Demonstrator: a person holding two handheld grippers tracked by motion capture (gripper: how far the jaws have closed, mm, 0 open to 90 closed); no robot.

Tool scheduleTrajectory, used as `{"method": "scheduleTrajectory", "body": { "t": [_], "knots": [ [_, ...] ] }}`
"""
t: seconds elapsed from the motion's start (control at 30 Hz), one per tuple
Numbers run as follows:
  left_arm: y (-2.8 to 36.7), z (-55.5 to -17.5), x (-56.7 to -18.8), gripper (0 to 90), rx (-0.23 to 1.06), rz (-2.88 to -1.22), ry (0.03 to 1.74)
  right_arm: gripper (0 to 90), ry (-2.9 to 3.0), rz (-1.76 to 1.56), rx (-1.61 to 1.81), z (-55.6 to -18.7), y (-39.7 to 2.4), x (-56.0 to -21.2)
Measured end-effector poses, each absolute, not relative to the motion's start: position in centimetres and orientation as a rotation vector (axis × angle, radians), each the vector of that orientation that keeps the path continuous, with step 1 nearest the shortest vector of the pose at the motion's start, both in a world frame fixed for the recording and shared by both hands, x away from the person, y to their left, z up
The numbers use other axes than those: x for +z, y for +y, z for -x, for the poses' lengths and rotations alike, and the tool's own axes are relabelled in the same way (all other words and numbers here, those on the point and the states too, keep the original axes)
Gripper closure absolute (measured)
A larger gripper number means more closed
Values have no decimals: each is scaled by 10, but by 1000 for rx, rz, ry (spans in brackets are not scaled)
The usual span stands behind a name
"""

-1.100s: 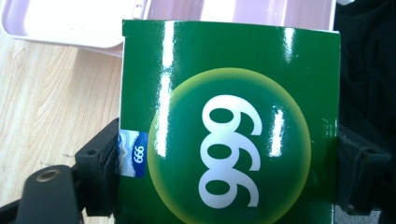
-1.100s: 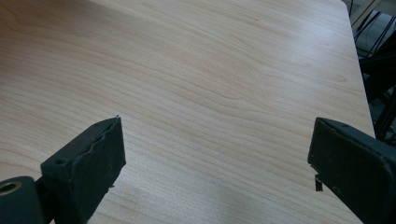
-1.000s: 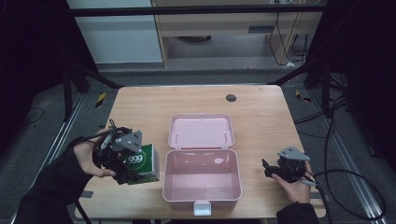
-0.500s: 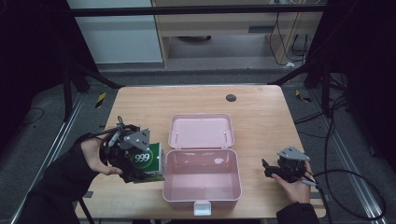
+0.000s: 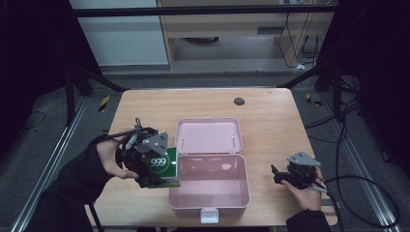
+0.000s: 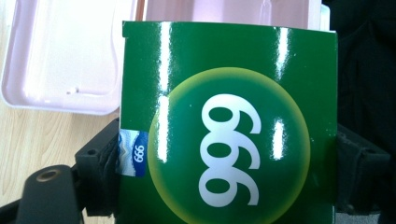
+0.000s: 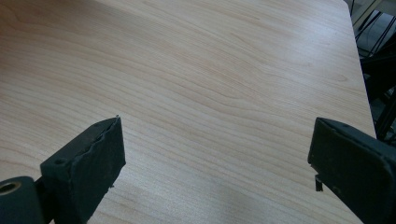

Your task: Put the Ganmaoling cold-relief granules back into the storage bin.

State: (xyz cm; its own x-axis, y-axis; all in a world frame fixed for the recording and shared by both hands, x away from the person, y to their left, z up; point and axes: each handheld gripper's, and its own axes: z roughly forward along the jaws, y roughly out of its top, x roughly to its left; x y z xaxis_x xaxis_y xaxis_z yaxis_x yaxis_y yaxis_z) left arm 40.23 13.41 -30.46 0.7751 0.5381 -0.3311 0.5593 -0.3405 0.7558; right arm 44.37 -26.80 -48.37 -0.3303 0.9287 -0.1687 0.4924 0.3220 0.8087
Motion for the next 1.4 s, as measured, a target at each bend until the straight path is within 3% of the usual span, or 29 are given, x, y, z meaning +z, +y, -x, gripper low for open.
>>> {"method": "scheduleTrajectory", "body": {
  "t": [0.13,0.23,0.27,0.33,0.43,1.4],
  "knots": [
    [129,-403,-305,145,-37,-2027,798,42,1950,-1250,870,-444,-268,-484],
    [130,-408,-303,145,-24,-2143,681,42,1953,-1247,865,-444,-268,-484],
    [138,-416,-297,145,6,-2325,511,42,1955,-1250,861,-444,-267,-484],
    [142,-425,-290,145,14,-2467,343,41,1956,-1247,861,-444,-267,-484],
    [133,-421,-293,145,2,-2403,415,41,1954,-1247,862,-444,-268,-484],
    [99,-433,-317,144,-33,-2421,360,40,1975,-1241,851,-444,-266,-486]
  ]
}}
